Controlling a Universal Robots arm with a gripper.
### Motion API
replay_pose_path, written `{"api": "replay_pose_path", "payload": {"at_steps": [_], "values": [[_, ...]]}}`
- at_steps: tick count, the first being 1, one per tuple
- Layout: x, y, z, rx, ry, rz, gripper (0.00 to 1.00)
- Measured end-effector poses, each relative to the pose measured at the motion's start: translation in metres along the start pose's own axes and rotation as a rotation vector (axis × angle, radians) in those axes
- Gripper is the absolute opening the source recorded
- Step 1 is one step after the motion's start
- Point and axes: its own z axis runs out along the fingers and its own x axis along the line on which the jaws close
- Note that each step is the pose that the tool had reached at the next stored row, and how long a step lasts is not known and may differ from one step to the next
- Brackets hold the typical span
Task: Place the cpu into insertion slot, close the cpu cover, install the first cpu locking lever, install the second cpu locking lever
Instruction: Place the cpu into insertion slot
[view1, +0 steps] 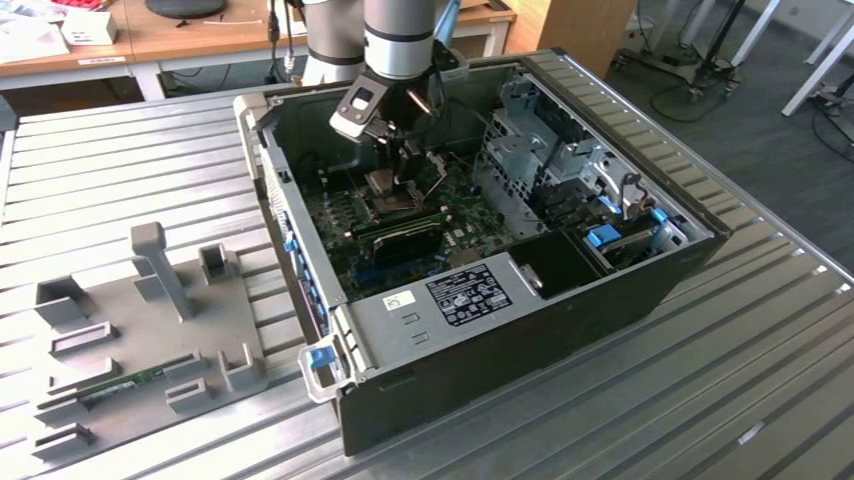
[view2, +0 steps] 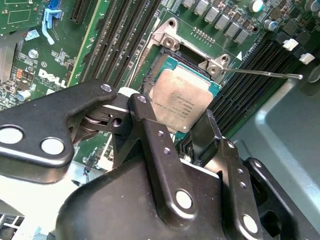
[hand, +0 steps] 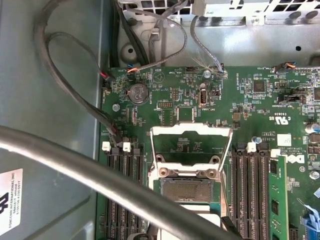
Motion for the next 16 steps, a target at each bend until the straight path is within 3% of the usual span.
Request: {"api": "replay_pose_path", "payload": {"at_steps": [5,11,16], "values": [[0.0000,0.0033,0.0005,0.0000,0.0001,0.000,0.54],[0.0001,0.0031,0.0072,0.0000,0.0001,0.000,0.54],[0.0001,0.0032,0.0077,-0.0001,0.0002,0.000,0.54]]}}
